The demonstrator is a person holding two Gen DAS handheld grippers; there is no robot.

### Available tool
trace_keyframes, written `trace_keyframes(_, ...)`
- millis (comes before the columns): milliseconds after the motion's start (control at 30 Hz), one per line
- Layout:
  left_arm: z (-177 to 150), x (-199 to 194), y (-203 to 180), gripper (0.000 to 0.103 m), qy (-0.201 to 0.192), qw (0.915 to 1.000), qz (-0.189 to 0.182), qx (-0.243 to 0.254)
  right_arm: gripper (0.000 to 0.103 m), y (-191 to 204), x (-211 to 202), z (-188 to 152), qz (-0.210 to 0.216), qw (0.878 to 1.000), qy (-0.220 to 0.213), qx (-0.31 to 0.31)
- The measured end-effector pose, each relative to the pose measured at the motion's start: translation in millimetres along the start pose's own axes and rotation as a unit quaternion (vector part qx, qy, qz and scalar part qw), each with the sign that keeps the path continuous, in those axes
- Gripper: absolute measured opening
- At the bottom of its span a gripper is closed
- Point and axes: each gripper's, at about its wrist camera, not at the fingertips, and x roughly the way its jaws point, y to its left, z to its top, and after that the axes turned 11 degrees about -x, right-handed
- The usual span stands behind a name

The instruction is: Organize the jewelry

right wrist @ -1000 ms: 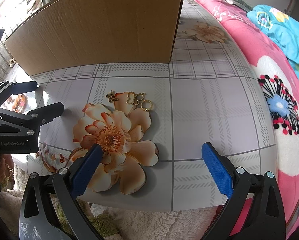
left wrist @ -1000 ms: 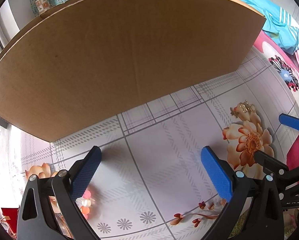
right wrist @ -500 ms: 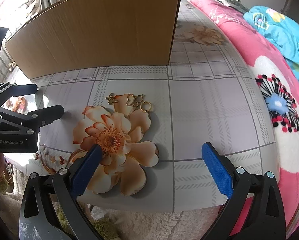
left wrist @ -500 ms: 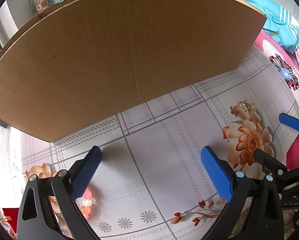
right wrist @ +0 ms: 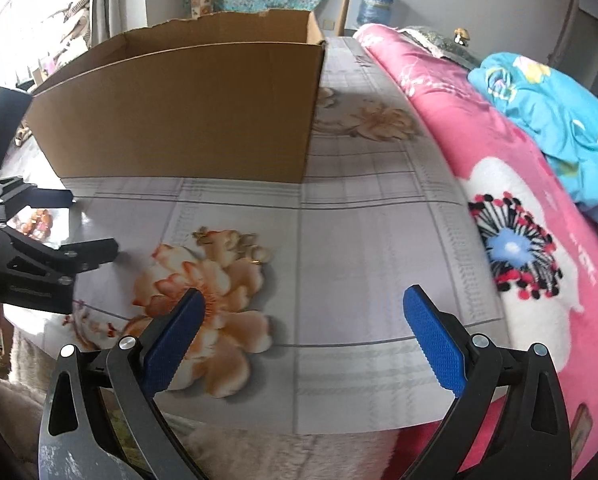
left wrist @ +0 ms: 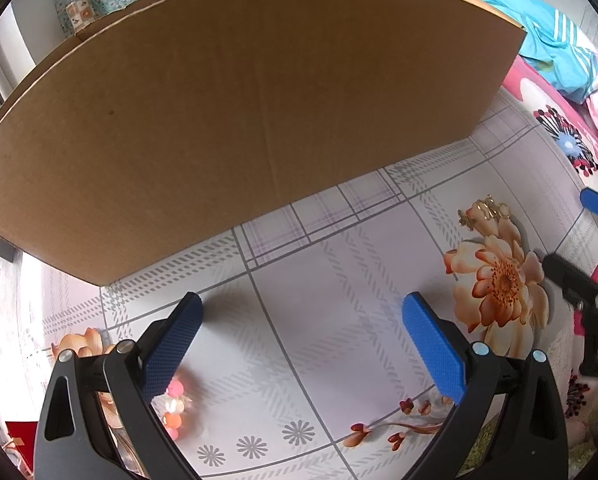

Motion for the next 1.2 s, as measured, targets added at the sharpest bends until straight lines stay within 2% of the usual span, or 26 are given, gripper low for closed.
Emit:
trace_keyframes(67,-2.2,-1.3,0.0,0.098,-0.004,1.0000,-0.001,0.001,0.093,-4.5,0.5,2.3,-0.001,1.000,-0.001,0.000)
trace_keyframes(167,-4.5,-2.3,0.7,0.098,-0.008,0.9999,-0.004,0.005,0.085,-10.0,0.3,5.1,0.015,1.000,-0.007,0.008)
trace_keyframes(333,-8.6,-5.1,3.7,0.098,-0.024,0.9996,-0.011,0.009,0.059,-9.4,6.9,7.0,0.044,0.999,-0.002,0.020)
trace_keyframes(400,-10.5,-10.2,5.5,0.096,-0.040,0.9990,-0.020,0.011,0.047,-11.9,10.5,8.1,0.060,0.998,0.003,0.032)
trace_keyframes(533,-11.9,-35.4,-3.8,0.089,-0.100,0.9922,-0.058,0.046,0.034,-14.0,14.0,10.8,0.076,0.996,0.000,0.043)
trace_keyframes(600,-10.8,-43.4,-10.5,0.083,-0.118,0.9878,-0.077,0.066,0.028,-14.7,14.6,11.8,0.084,0.995,-0.006,0.048)
trace_keyframes(633,-10.6,-45.5,-14.7,0.082,-0.123,0.9857,-0.086,0.077,0.027,-15.7,15.1,12.4,0.087,0.995,-0.008,0.051)
trace_keyframes(700,-8.8,-45.2,-27.5,0.071,-0.122,0.9826,-0.092,0.106,0.022,-16.7,15.9,12.3,0.091,0.994,-0.012,0.053)
trace_keyframes(867,-3.6,-33.7,-56.5,0.047,-0.092,0.9758,-0.118,0.159,0.019,-19.5,15.8,6.5,0.086,0.994,-0.021,0.062)
trace_keyframes(1067,-1.8,-22.2,-86.3,0.020,-0.055,0.9700,-0.154,0.180,0.019,-27.7,24.5,-0.9,0.087,0.993,-0.016,0.078)
trace_keyframes(1200,-2.8,-12.5,-98.7,0.014,-0.031,0.9681,-0.162,0.189,0.019,-33.8,26.5,-3.4,0.096,0.991,-0.023,0.092)
